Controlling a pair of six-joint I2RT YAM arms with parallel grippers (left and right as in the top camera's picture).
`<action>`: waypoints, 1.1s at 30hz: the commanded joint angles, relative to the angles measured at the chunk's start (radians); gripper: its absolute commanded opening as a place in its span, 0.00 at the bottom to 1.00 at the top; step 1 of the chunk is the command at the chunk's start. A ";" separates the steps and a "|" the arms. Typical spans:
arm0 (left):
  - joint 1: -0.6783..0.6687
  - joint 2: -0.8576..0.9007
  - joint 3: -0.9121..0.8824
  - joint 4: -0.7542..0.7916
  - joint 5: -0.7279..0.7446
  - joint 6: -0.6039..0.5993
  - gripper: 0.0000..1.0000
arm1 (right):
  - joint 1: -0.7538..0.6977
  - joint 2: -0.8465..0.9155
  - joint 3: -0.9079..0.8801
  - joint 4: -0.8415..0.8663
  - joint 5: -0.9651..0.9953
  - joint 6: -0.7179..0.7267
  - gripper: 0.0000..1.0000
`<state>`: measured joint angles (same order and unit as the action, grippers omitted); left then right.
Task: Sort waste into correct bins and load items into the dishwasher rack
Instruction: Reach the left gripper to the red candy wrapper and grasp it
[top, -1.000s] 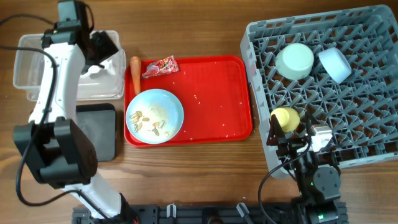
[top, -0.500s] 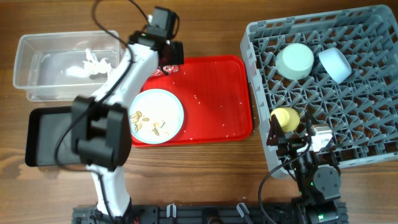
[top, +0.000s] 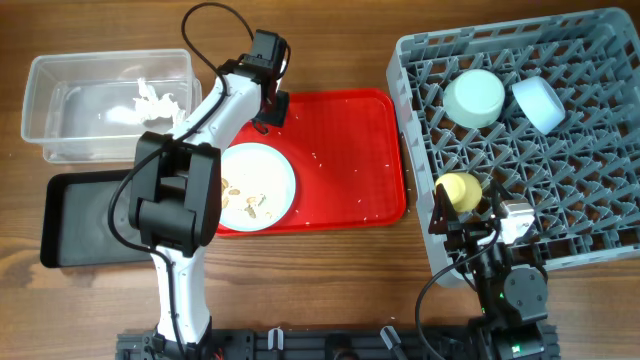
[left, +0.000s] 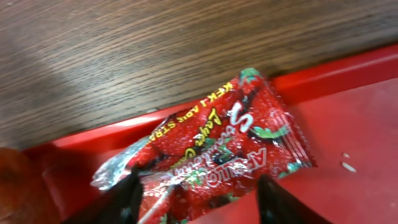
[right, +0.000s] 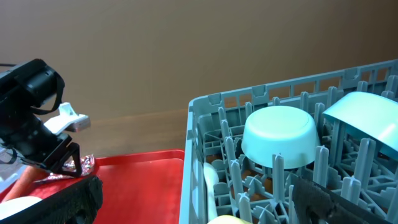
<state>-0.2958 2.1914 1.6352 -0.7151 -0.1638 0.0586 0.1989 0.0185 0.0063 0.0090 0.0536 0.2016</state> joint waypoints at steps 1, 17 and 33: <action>0.005 0.016 -0.021 0.013 0.043 0.059 0.59 | -0.006 -0.001 -0.001 0.005 -0.002 0.011 1.00; -0.058 0.010 -0.083 0.014 0.091 0.126 0.04 | -0.006 -0.001 -0.001 0.005 -0.002 0.011 1.00; -0.098 -0.156 0.027 -0.026 0.091 -0.067 0.62 | -0.006 -0.001 -0.001 0.005 -0.002 0.011 1.00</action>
<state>-0.4088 2.1014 1.6276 -0.7517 -0.0818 0.0299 0.1989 0.0185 0.0063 0.0090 0.0536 0.2020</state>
